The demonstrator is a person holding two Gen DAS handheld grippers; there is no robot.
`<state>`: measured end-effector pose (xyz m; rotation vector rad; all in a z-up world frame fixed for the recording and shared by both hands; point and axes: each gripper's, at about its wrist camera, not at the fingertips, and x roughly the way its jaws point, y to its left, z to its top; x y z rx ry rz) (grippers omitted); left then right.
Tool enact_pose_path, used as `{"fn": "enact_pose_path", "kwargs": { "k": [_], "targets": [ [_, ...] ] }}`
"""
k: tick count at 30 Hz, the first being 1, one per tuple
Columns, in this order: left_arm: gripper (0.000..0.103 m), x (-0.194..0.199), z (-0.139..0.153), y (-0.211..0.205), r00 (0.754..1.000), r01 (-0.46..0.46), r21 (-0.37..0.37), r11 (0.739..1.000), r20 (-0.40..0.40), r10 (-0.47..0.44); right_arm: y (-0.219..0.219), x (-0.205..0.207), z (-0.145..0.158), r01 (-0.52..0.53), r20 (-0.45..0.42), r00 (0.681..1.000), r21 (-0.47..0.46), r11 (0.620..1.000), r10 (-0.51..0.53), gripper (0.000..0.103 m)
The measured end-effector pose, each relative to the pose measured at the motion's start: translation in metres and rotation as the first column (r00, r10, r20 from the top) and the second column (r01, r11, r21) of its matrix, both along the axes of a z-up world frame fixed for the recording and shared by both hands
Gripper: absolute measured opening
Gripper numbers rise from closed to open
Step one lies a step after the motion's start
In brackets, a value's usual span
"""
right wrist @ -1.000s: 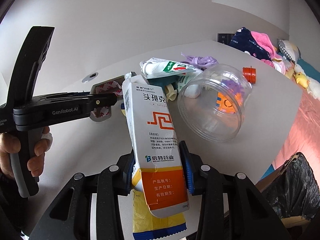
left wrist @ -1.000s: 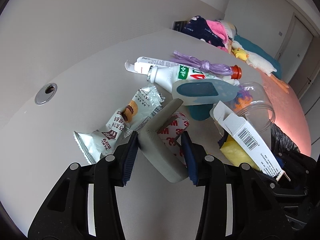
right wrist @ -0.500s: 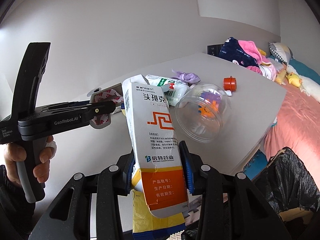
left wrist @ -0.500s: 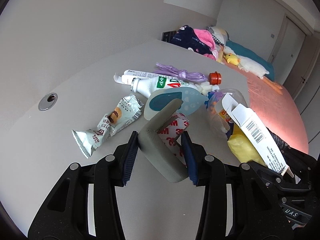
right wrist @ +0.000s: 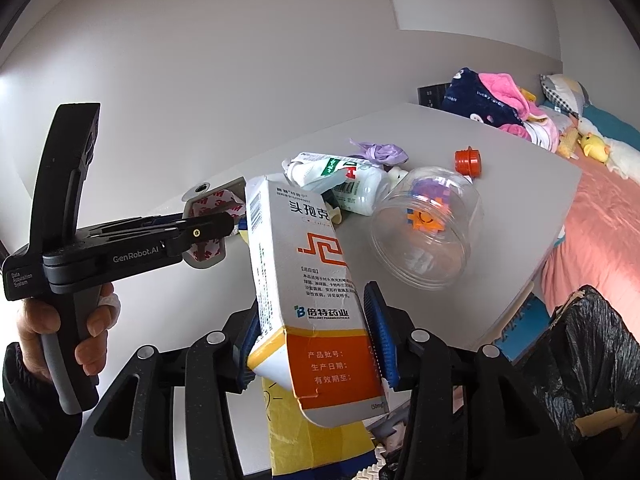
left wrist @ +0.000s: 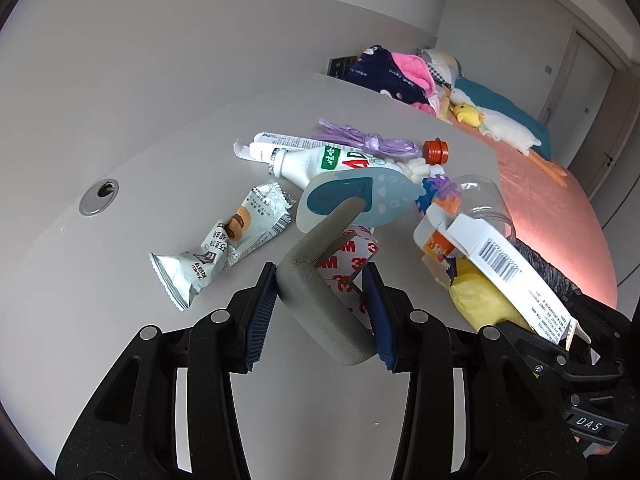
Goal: Collect trash
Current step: 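Lift the medicine box with the right gripper while the left gripper grasps the yellow wrapper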
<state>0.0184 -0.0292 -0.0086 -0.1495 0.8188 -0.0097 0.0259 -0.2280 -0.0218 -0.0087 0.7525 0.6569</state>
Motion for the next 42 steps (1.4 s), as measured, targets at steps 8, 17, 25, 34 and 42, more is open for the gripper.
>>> {"fn": "enact_pose_path", "kwargs": {
  "k": [8, 17, 25, 34, 42],
  "targets": [
    [0.043, -0.001, 0.001, 0.004, 1.000, -0.007, -0.005, 1.000, 0.000, 0.007, 0.010, -0.002, -0.002, -0.012, 0.003, 1.000, -0.037, 0.999, 0.012, 0.017],
    [0.043, -0.002, 0.004, 0.004, 1.000, -0.008, -0.007, 1.000, 0.005, 0.008, 0.007, -0.003, 0.002, -0.002, 0.024, 1.000, -0.039, 0.999, 0.003, 0.001],
    [0.043, -0.003, 0.005, 0.002, 1.000, -0.007, -0.004, 1.000, 0.007, 0.007, 0.000, -0.008, 0.014, 0.006, 0.051, 0.999, -0.009, 1.000, -0.005, 0.001],
    [0.044, -0.002, 0.004, 0.002, 1.000, 0.000, -0.012, 1.000, -0.003, 0.000, 0.009, -0.019, 0.012, -0.042, 0.083, 0.996, -0.045, 0.998, 0.045, 0.062],
    [0.044, 0.000, 0.004, 0.004, 1.000, 0.000, -0.014, 1.000, -0.004, 0.000, 0.011, -0.008, -0.006, -0.031, 0.017, 0.999, -0.079, 0.996, 0.033, 0.062]
  ]
}}
